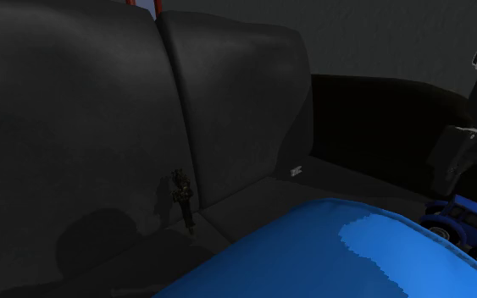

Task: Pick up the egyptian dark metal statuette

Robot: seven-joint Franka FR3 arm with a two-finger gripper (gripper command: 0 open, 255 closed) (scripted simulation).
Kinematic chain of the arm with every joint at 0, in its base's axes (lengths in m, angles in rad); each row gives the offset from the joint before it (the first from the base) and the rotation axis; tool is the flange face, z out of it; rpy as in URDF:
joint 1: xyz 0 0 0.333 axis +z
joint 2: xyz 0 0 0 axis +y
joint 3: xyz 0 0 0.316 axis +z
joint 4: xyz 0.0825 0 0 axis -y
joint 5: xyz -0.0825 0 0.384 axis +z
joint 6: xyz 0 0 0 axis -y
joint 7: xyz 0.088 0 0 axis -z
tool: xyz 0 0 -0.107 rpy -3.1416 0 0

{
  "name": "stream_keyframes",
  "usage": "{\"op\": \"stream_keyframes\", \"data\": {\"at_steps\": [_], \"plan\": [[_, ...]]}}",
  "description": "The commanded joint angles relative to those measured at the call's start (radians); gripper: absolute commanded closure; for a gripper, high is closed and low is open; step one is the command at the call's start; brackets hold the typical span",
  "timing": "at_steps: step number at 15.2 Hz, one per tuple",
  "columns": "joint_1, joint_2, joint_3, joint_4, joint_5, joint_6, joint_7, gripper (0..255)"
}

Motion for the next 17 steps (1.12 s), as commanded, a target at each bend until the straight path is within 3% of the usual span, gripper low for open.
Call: {"op": "stream_keyframes", "data": {"at_steps": [1, 10, 17], "plan": [[0.000, 0.000, 0.000, 0.000, 0.000, 0.000, 0.000, 0], [0.043, 0.218, 0.178, 0.100, 0.056, 0.115, 0.180, 0], [0.057, 0.432, 0.312, 0.243, 0.035, 0.178, 0.329, 0]]}}
